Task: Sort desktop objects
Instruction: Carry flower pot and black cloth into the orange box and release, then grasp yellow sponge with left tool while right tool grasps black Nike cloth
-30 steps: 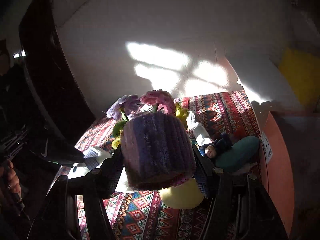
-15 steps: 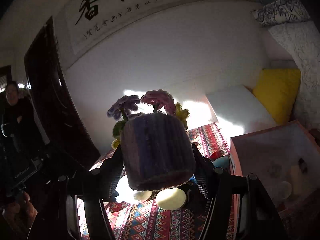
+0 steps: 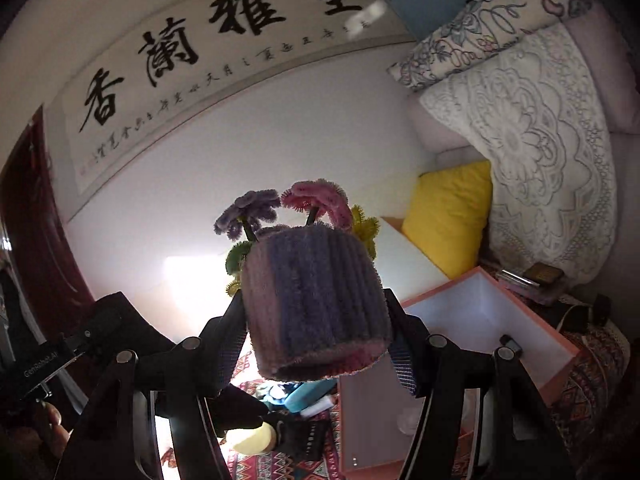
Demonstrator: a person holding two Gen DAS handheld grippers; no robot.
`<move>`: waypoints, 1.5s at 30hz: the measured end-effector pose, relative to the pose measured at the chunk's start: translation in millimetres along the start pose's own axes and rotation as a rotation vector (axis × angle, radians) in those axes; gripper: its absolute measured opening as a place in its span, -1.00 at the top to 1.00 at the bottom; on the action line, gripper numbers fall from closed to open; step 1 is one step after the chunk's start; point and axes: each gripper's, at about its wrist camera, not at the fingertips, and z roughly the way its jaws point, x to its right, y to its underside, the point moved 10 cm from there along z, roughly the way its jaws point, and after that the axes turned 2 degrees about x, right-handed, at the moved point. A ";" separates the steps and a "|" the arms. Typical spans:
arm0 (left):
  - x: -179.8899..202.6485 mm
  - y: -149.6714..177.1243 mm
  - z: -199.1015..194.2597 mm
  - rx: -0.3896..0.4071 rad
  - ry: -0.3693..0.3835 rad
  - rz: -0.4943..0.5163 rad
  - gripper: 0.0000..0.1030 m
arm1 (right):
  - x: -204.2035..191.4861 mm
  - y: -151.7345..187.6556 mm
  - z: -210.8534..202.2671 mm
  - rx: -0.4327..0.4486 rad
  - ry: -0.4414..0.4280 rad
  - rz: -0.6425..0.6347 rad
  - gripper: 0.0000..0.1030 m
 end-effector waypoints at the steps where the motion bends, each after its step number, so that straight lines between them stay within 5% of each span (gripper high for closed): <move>1: 11.4 -0.8 9.3 -0.006 0.018 0.009 0.88 | 15.1 -2.6 0.6 0.001 0.020 0.015 -0.29; 7: 66.2 7.8 71.3 -0.063 0.107 0.054 0.88 | 97.8 -7.6 17.2 -0.016 0.158 0.058 -0.29; 10: 83.9 31.3 105.1 -0.152 0.163 0.092 0.74 | 131.5 -0.2 33.4 -0.054 0.206 0.080 -0.29; 11: 88.6 40.6 113.8 -0.180 0.177 0.107 0.52 | 139.4 3.3 40.8 -0.073 0.211 0.084 -0.29; 14: 85.9 58.9 120.6 -0.175 0.133 0.132 -0.57 | 149.9 19.2 65.0 -0.148 0.198 0.098 -0.41; 15: 84.2 63.9 121.7 -0.171 0.118 0.140 -0.67 | 151.9 24.7 71.1 -0.169 0.190 0.120 -0.61; 17: 74.4 65.0 115.4 -0.149 0.086 0.153 -0.67 | 152.6 30.6 76.0 -0.180 0.184 0.150 -0.91; 23: -19.9 82.9 74.3 -0.165 -0.065 0.068 -0.88 | 127.9 30.8 78.2 -0.163 0.165 0.072 -0.93; 29: -139.7 157.2 32.8 -0.282 -0.259 -0.046 -0.92 | 65.6 52.6 95.8 -0.224 0.047 -0.018 -0.93; 37: -214.9 267.3 5.8 -0.436 -0.334 -0.142 -0.92 | -57.2 165.7 146.4 -0.554 -0.167 -0.078 -0.93; 41: -214.6 296.9 27.7 -0.468 -0.288 -0.099 -0.92 | -82.4 240.4 174.6 -0.690 -0.077 -0.191 -0.90; 45: -215.5 298.0 57.1 -0.473 -0.252 -0.067 -0.92 | -82.7 288.0 198.8 -0.698 0.096 -0.527 -0.76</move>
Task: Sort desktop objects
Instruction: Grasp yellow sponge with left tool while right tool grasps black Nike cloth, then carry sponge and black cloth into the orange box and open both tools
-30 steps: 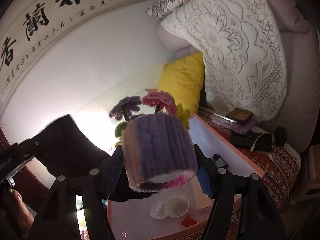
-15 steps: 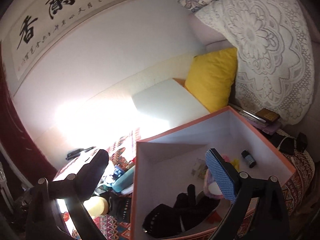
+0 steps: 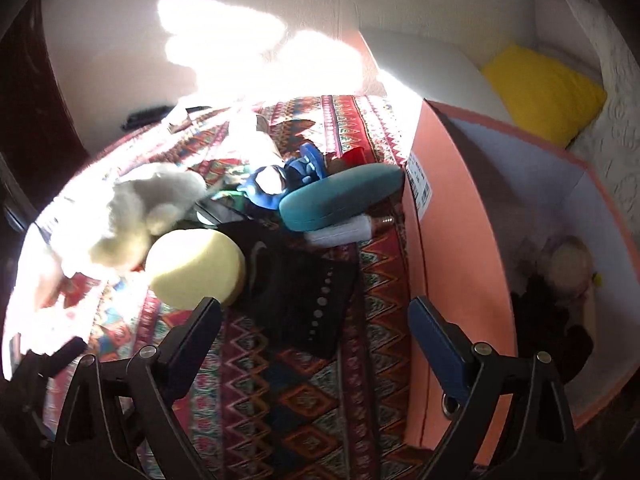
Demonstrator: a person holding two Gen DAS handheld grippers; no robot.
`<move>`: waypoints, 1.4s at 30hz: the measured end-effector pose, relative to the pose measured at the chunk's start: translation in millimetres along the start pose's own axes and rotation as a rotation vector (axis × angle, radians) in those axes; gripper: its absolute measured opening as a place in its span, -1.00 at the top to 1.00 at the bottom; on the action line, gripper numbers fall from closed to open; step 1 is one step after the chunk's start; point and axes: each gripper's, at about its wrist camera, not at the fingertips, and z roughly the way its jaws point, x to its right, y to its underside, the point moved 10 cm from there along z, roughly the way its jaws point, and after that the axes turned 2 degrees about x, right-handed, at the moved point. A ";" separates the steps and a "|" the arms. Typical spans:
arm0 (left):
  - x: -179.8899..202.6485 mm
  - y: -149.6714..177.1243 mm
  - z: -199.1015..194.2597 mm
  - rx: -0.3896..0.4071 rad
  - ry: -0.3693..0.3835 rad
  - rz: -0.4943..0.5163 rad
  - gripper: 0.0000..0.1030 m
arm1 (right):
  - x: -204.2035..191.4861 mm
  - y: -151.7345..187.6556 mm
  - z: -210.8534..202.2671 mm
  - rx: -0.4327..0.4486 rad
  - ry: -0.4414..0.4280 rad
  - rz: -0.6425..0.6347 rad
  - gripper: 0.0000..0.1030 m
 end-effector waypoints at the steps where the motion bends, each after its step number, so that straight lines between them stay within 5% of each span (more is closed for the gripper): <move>1: -0.3 -4.8 5.9 0.005 -0.002 0.005 -0.92 | -4.1 4.0 12.4 -0.031 -0.006 -0.018 -0.71; 8: 6.5 -27.6 55.2 -0.042 0.000 0.090 -0.91 | -9.2 14.5 82.1 -0.209 -0.093 0.010 -0.67; 10: 6.1 -34.6 66.6 -0.047 -0.018 0.098 -0.91 | -9.1 14.6 95.4 -0.256 -0.147 0.025 -0.23; 11: 7.2 -37.5 72.5 -0.051 -0.010 0.094 -0.92 | -11.1 14.1 100.0 -0.272 -0.185 0.035 0.36; 14: 16.6 -47.7 86.6 -0.049 0.028 0.085 -1.00 | -10.0 0.3 96.8 -0.233 -0.221 0.062 0.72; 16: 26.2 -53.7 93.7 -0.044 0.052 0.089 -0.96 | -4.2 -14.9 84.6 -0.171 -0.211 0.084 0.73; 17: 31.0 -56.3 97.1 -0.043 0.062 0.092 -0.70 | -1.1 -22.7 76.5 -0.138 -0.207 0.097 0.73; 22: 38.5 -56.3 80.8 -0.018 0.056 0.075 -0.68 | 6.7 -38.9 60.9 -0.079 -0.195 0.122 0.74; 28: 22.4 -54.7 17.1 0.058 0.055 -0.020 -0.68 | 11.3 -55.7 44.1 0.001 -0.229 0.174 0.76; 42: 16.0 -69.2 -120.7 0.226 0.008 -0.080 -0.68 | 4.0 -80.9 -68.9 0.208 -0.242 0.205 0.76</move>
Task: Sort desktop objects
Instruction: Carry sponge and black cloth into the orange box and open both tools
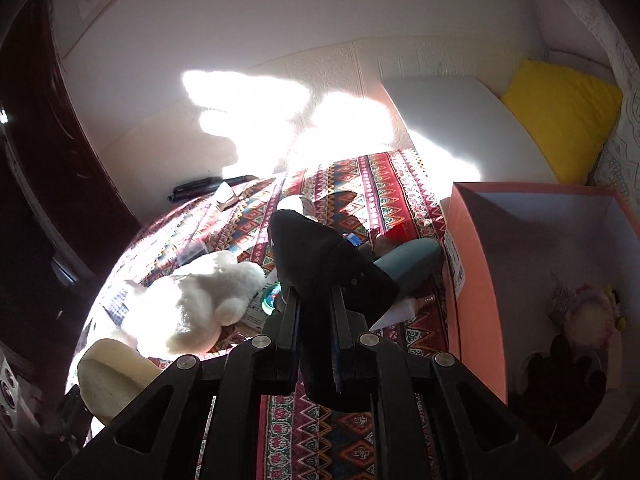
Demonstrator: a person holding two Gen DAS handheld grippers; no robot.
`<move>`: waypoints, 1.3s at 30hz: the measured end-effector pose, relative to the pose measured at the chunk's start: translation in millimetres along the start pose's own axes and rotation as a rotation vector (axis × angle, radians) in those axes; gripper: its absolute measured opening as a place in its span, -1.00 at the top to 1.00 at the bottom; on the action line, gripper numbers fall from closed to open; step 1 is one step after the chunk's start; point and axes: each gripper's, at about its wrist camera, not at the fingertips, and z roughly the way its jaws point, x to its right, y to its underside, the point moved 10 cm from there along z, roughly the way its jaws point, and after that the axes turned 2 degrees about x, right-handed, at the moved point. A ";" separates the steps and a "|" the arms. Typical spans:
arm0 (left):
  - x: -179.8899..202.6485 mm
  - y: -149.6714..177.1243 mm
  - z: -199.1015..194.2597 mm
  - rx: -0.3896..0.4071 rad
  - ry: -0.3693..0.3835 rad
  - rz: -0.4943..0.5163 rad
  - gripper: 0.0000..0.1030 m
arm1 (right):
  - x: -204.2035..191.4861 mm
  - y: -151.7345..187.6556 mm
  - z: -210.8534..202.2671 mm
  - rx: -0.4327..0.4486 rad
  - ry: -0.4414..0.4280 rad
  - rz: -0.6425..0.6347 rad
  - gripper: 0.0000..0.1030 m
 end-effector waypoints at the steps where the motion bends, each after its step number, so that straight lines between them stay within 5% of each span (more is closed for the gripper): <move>1: 3.5 -2.9 -6.9 0.009 0.001 0.005 -0.68 | -3.0 -2.0 -8.8 0.014 -0.001 -0.002 0.76; 7: 31.1 -22.9 -43.9 0.080 0.026 0.041 -0.68 | -12.8 -13.8 -70.5 0.111 0.006 -0.008 0.76; 14: 85.8 -42.7 -70.9 0.136 0.095 0.110 -0.68 | 6.2 -32.4 -159.9 0.293 0.114 -0.012 0.76; 26: 227.6 -75.6 -76.1 0.193 0.271 0.246 -0.69 | 112.6 -42.6 -305.0 0.575 0.404 0.098 0.75; 31: 274.1 -80.1 -56.0 0.180 0.331 0.288 -0.69 | 173.7 -35.3 -332.6 0.604 0.498 0.161 0.75; 39: 301.9 -63.7 21.2 0.051 0.365 0.302 -0.69 | 262.9 -23.0 -302.1 0.507 0.573 0.233 0.75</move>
